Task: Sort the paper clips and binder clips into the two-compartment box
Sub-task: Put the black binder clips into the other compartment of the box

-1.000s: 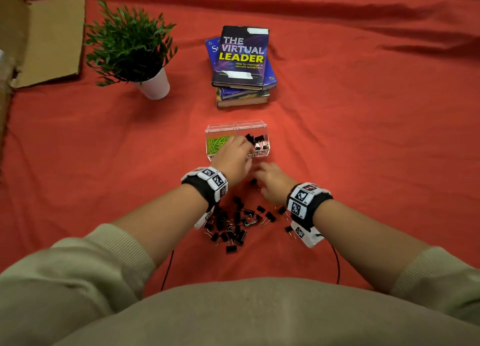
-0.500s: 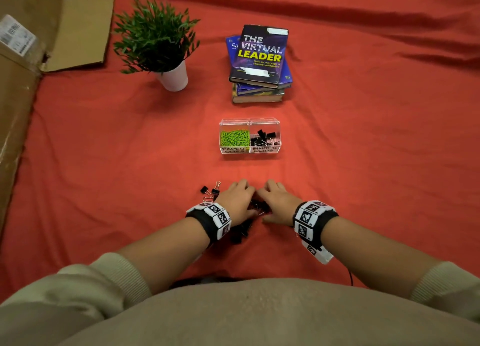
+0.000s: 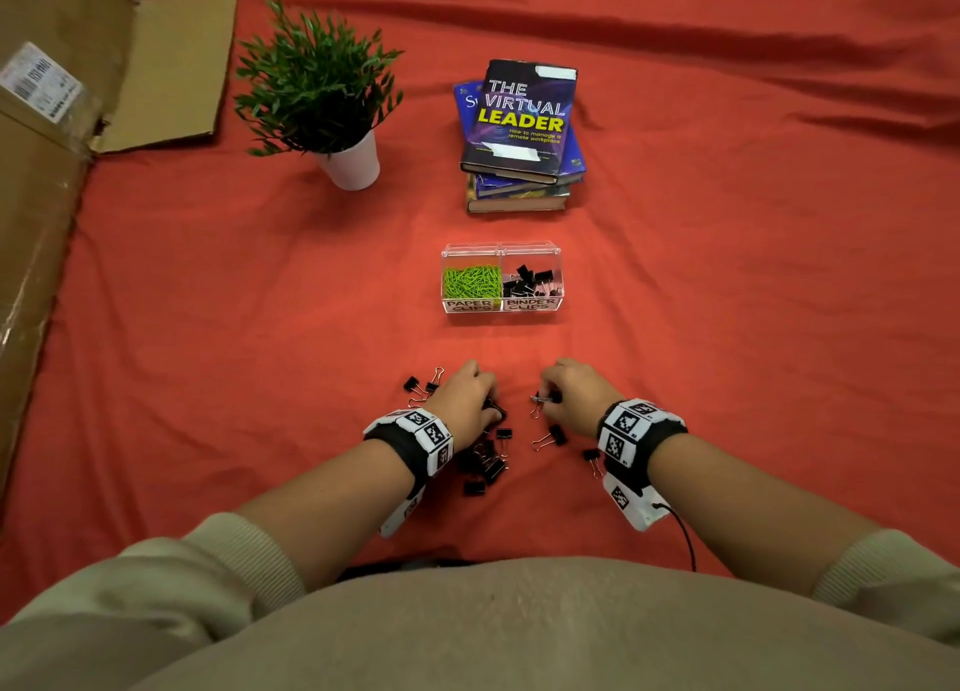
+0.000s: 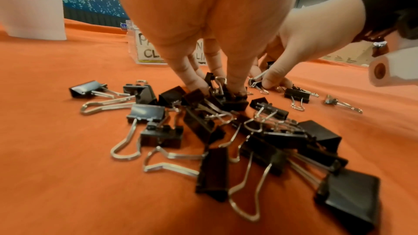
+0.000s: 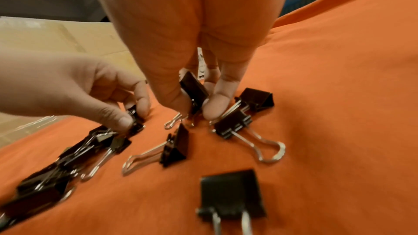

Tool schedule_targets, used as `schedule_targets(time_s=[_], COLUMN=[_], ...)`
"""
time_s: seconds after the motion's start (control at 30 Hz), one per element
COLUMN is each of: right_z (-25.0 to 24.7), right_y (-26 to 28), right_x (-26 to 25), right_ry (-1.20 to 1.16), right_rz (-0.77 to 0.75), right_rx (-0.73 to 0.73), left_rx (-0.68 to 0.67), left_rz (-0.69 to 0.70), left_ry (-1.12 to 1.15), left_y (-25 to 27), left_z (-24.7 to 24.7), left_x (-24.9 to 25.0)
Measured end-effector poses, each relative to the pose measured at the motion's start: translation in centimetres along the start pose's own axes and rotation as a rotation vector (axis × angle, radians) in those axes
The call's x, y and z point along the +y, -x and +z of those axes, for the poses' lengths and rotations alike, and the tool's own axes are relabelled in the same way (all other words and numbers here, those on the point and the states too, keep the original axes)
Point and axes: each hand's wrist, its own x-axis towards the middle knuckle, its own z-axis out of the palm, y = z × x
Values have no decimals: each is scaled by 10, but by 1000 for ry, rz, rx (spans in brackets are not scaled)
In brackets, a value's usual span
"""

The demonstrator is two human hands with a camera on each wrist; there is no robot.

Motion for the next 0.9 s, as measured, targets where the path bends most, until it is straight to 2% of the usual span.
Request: schedule_targets(time_s=[0.13, 0.27, 0.33, 0.43, 0.53, 0.67, 0.73, 0.83, 0.9], right_z=[-18, -61, -82, -100, -98, -87, -74, -40, -20], right_y=[-8, -31, -49, -70, -80, -65, -47, -20, -8], right_x=[-2, -16, -23, -32, -32, -22, -17, -11, -6], right_ry=[-207, -377, -359, -247, -134, -77, -32, 75, 111], right_rz=[91, 93, 73, 44, 26, -8, -30, -64, -104], right_rx=[90, 239, 323, 335, 312, 348, 297, 11, -107], left_rx=[20, 19, 13, -1, 12, 36, 66, 156, 210], left_rz=[-14, -48, -43, -40, -29, 5, 25, 84, 120], left_ry=[18, 37, 48, 59, 56, 67, 80, 118, 154], left_y=[-1, -3, -5, -8, -11, -15, -20, -31, -43], left_z=[-1, -1, -2, -5, -7, -10, -16, -34, -49], left_x=[0, -3, -4, -5, -6, -6, -1, 14, 25])
